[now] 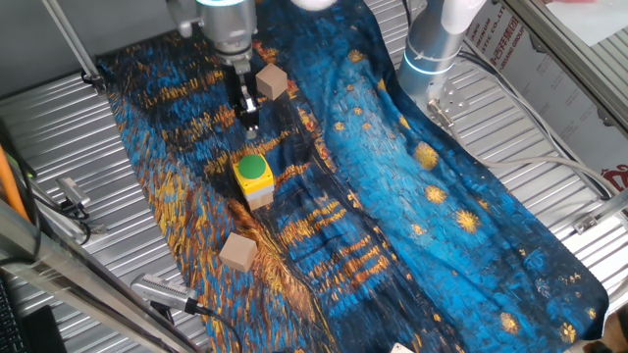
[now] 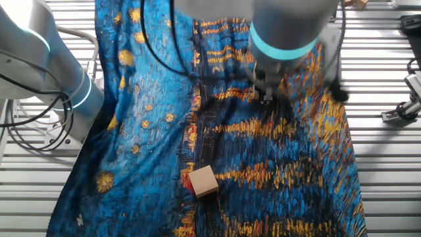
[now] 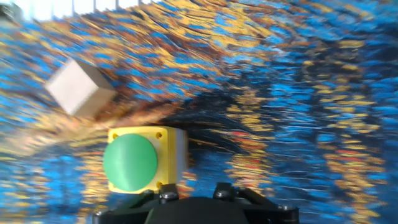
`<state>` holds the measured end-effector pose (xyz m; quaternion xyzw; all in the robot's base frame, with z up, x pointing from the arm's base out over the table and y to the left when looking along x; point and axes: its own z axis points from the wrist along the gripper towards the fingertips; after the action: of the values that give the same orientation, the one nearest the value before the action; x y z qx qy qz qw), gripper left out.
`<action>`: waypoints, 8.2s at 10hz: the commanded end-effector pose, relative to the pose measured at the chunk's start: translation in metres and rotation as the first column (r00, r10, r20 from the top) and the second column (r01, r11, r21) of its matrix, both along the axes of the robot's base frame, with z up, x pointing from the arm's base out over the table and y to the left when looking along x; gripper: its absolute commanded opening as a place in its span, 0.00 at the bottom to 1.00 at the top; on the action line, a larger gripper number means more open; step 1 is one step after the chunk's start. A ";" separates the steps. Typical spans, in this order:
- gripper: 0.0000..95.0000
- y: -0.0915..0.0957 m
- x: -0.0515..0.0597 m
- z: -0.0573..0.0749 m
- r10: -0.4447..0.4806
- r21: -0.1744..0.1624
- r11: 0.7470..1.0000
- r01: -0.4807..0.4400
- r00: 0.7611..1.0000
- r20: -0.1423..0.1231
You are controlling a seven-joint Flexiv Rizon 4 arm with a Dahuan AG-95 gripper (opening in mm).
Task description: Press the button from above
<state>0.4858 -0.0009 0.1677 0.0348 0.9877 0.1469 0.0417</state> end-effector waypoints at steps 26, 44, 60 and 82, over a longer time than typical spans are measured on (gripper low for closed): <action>0.00 0.027 -0.049 0.034 0.092 -0.386 0.913 -0.130 0.989 -0.116; 0.00 0.086 0.046 0.043 -0.040 -0.301 0.954 -0.001 0.991 -0.129; 0.00 0.068 0.063 -0.029 -0.054 -0.319 0.948 0.009 0.990 -0.131; 0.00 0.078 0.058 -0.006 -0.052 -0.311 0.950 0.008 0.990 -0.133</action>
<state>0.5420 0.0769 0.1621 0.0511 0.9984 -0.0133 -0.0220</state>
